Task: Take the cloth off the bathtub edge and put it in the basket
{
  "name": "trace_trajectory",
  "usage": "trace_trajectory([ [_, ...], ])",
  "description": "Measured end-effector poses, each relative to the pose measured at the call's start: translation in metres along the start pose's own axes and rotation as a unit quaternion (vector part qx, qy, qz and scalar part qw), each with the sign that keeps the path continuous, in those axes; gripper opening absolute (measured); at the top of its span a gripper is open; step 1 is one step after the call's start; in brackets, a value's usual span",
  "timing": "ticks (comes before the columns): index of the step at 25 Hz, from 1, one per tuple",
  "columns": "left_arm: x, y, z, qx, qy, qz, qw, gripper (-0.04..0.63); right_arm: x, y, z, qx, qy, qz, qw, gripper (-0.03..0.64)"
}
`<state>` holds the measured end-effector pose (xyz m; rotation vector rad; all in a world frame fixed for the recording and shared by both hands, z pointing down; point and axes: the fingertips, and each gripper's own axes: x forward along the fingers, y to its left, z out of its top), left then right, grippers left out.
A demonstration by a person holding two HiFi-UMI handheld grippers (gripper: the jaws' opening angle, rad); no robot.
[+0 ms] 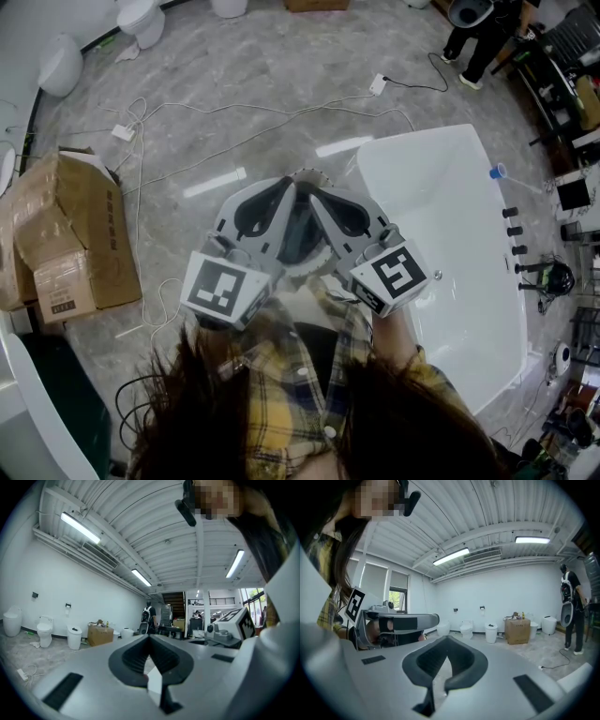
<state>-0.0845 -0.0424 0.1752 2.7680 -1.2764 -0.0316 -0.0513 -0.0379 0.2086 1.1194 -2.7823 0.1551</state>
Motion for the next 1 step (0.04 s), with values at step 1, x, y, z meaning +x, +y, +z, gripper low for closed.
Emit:
trace_trajectory([
  [1,0.0006,0.0013,-0.0005,-0.001,0.001,0.0,1.0,0.017,0.001,-0.0011,-0.0019,0.002,0.004,-0.002,1.0,0.015],
])
